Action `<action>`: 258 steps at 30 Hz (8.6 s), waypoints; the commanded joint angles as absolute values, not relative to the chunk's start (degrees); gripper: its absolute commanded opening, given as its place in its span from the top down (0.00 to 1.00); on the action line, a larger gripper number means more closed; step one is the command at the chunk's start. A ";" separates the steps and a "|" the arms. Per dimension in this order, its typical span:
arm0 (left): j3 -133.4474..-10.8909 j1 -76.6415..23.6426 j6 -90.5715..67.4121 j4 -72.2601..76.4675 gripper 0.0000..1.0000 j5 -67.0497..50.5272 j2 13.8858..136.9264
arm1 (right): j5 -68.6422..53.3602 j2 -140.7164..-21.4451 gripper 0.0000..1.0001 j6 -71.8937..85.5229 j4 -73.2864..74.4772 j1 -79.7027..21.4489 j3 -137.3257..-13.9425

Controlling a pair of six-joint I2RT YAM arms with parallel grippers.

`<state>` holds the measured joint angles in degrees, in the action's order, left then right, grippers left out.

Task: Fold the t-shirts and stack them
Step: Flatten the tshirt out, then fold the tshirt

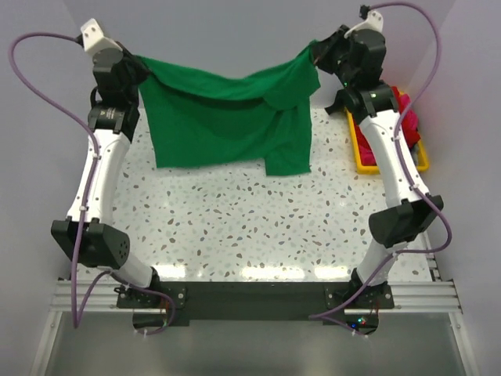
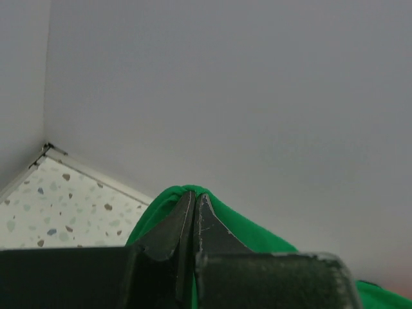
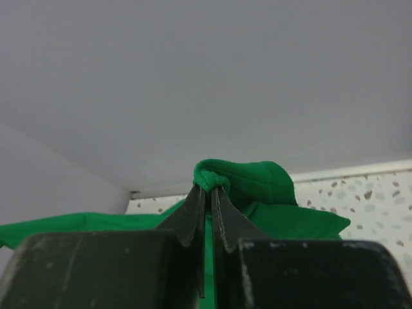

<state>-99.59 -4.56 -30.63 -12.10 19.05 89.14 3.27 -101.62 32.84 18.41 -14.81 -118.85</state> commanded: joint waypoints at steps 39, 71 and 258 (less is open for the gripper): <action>-21.97 -2.11 -52.56 -0.44 0.40 8.96 58.08 | 6.68 -55.11 0.23 37.44 16.43 -14.33 -32.34; -35.51 -10.90 -55.90 2.11 0.90 25.93 86.84 | 7.38 -56.33 0.27 36.12 16.43 -14.33 -31.99; -58.71 3.69 -53.09 -7.47 0.91 14.42 97.47 | 0.35 -94.48 1.00 39.02 16.52 -8.70 -61.08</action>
